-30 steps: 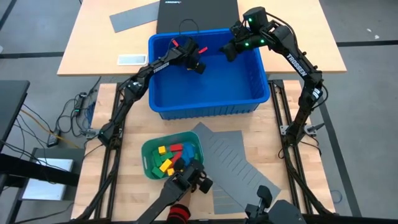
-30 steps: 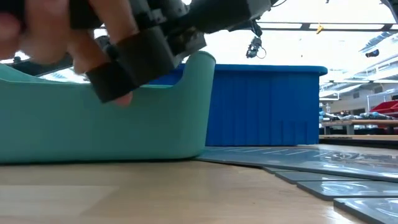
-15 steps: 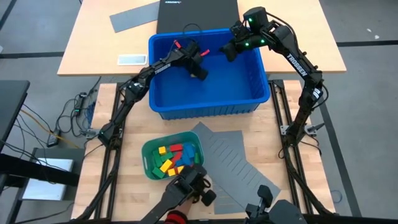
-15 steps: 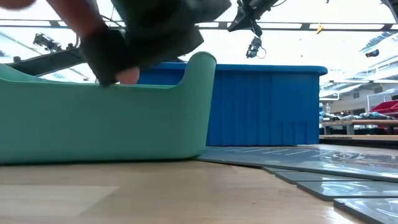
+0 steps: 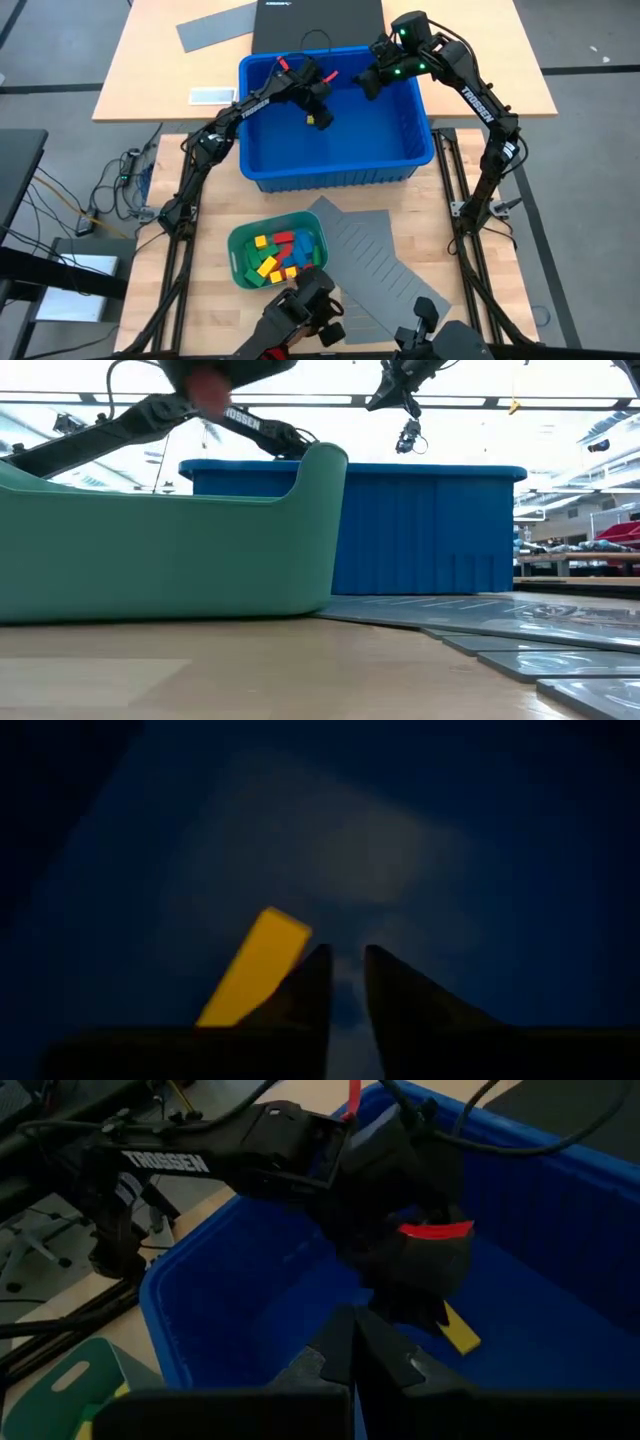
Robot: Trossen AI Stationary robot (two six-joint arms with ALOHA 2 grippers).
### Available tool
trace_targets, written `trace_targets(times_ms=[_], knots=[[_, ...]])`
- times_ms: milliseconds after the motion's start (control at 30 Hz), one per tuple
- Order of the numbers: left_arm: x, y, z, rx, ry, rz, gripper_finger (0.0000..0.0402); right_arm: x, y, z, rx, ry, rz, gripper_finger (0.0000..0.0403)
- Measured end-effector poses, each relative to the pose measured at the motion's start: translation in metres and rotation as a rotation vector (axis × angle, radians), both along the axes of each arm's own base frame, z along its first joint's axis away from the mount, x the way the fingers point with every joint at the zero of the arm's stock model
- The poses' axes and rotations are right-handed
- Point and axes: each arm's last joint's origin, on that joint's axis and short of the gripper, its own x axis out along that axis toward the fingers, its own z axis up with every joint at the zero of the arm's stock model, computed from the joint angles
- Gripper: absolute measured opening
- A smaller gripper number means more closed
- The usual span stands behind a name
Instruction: Sort Items/Unsort Items
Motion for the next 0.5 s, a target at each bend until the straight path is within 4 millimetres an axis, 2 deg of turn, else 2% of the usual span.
trace_targets(times_ms=[67, 200, 333, 500], knots=[[-0.002, 0.001, -0.003, 0.027, 0.045, 0.009, 0.0091, 0.000, 0.000, 0.000, 0.000, 0.000, 0.000, 0.0003], [-0.004, 0.006, -0.021, 0.026, 0.107, 0.017, 0.0155, 0.000, 0.000, 0.000, 0.006, -0.004, 0.011, 0.0002], [-0.001, 0.009, -0.027, 0.049, 0.108, 0.028, 0.0212, 0.000, 0.000, 0.000, 0.008, -0.003, 0.011, 0.0002], [0.002, 0.013, -0.050, 0.015, 0.144, 0.027, 0.0251, 0.000, 0.001, -0.001, 0.012, 0.001, 0.011, 0.0003]])
